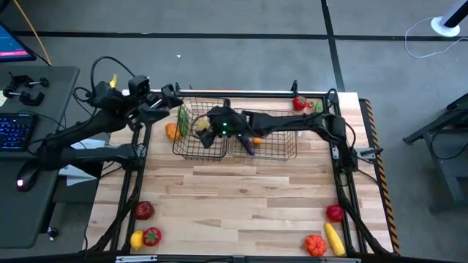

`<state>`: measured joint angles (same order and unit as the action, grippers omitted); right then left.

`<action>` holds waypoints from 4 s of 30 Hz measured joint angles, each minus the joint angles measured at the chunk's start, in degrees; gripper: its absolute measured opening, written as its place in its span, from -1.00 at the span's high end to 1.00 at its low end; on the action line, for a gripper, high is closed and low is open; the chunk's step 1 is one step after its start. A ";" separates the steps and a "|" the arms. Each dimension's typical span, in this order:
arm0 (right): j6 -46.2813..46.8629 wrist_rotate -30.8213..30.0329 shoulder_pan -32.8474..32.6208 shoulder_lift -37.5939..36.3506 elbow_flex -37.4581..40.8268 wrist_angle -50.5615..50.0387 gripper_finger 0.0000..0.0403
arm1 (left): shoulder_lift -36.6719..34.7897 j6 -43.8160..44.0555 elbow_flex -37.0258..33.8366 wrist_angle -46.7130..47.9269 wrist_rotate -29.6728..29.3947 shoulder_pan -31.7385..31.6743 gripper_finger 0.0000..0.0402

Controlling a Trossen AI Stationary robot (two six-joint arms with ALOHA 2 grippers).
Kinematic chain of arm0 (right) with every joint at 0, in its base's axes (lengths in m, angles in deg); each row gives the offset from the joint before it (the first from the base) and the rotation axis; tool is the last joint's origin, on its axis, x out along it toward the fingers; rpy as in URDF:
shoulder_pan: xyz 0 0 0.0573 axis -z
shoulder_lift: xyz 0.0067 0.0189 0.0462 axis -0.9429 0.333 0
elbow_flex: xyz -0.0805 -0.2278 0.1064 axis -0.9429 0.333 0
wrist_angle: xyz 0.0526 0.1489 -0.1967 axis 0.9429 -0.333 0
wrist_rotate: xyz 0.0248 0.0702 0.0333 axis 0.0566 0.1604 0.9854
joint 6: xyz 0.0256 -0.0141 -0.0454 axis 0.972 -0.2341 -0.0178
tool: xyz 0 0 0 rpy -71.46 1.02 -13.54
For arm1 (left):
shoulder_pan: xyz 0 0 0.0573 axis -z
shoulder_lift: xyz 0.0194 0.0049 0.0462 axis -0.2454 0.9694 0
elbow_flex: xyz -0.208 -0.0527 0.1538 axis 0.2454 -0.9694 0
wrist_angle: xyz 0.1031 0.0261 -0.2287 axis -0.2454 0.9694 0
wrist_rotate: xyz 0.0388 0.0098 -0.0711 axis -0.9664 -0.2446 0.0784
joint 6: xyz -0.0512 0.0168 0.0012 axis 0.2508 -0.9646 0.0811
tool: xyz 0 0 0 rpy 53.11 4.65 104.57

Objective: Sort produce into baskets
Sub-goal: Put the right lemon into the left black wire basket, then put the pumpkin into the right wire basket

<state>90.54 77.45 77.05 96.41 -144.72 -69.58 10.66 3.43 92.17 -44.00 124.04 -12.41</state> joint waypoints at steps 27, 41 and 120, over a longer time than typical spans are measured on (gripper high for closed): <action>30.25 4.85 -32.44 -20.37 15.31 -53.18 -0.63 | 0.51 0.08 -0.04 3.38 -3.75 0.04 -0.37; 89.82 23.33 -56.39 -23.51 32.69 -34.03 -0.63 | 8.35 3.59 -0.04 3.62 -4.00 1.75 -0.37; 63.72 2.85 -33.40 -16.65 32.89 -36.28 -0.63 | 13.82 3.52 -0.04 1.26 -3.98 7.61 -0.37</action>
<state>154.26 80.31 43.65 79.76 -111.83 -105.86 24.47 6.95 92.13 -42.74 120.06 -4.80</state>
